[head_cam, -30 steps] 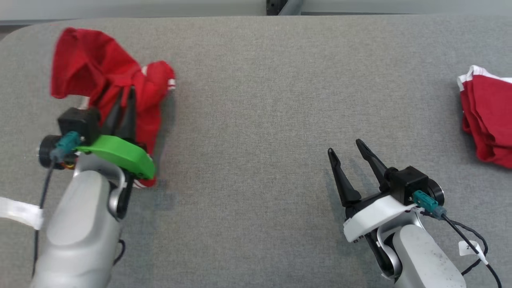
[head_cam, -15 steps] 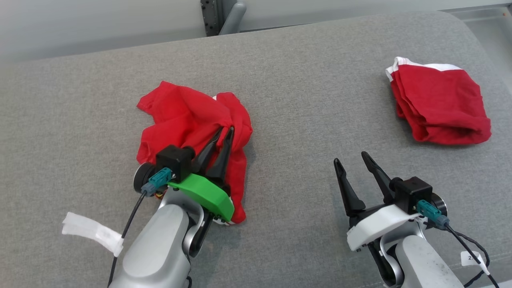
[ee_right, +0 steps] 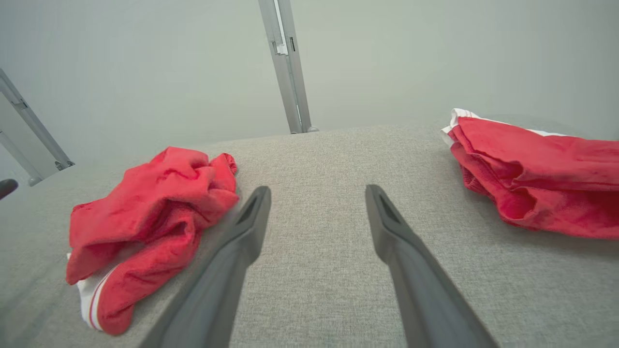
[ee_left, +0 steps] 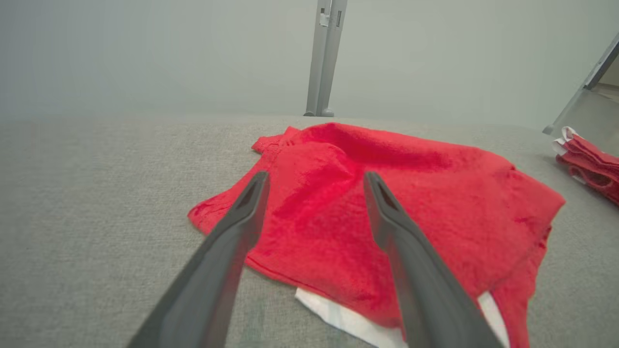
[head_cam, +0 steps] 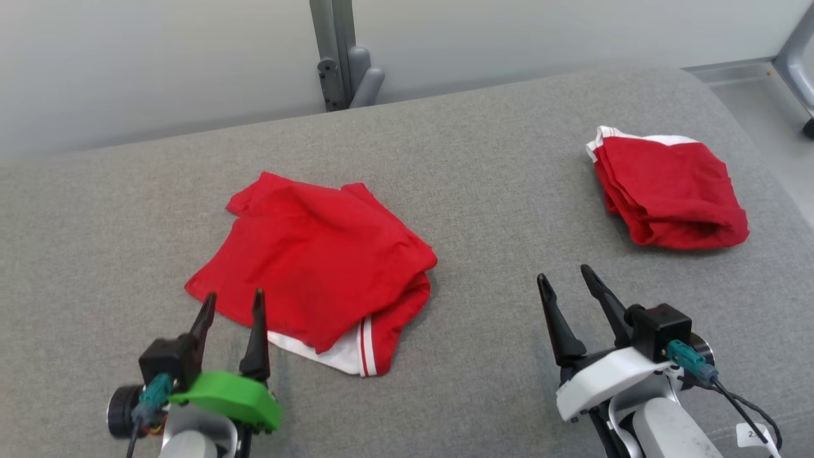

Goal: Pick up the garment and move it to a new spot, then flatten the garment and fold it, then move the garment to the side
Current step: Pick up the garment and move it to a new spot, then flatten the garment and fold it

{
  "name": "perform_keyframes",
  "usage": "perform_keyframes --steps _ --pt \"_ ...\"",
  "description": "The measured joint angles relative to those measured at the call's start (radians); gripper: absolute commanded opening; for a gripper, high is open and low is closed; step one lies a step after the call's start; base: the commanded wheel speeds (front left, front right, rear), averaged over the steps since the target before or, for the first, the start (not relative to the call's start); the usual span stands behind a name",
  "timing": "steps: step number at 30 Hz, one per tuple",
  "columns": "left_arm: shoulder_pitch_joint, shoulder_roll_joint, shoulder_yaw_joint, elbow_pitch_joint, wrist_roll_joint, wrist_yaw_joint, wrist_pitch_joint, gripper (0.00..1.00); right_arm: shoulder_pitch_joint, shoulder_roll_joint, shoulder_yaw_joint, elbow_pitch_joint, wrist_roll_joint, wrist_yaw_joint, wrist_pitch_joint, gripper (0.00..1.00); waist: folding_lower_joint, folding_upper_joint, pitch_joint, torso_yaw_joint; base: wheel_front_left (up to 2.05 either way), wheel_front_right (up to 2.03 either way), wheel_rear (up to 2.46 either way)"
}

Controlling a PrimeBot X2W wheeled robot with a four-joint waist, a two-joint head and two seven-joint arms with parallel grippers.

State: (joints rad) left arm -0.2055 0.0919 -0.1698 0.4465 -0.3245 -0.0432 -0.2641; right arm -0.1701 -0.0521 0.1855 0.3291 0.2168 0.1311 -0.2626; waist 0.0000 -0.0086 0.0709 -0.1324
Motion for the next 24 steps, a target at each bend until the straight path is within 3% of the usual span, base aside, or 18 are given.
perform_keyframes --steps 12,24 --pt "0.25 -0.032 0.169 -0.12 0.104 0.004 0.0 1.0 0.076 0.002 -0.025 -0.015 0.012 0.0 0.0 1.0 0.0 0.0 -0.089 0.024 0.0 0.0 0.0" --pt "0.286 -0.041 0.193 -0.119 0.123 -0.006 0.0 1.0 0.105 0.002 -0.034 -0.018 0.015 0.0 0.0 1.0 0.0 0.0 -0.092 0.035 0.0 0.0 0.0"
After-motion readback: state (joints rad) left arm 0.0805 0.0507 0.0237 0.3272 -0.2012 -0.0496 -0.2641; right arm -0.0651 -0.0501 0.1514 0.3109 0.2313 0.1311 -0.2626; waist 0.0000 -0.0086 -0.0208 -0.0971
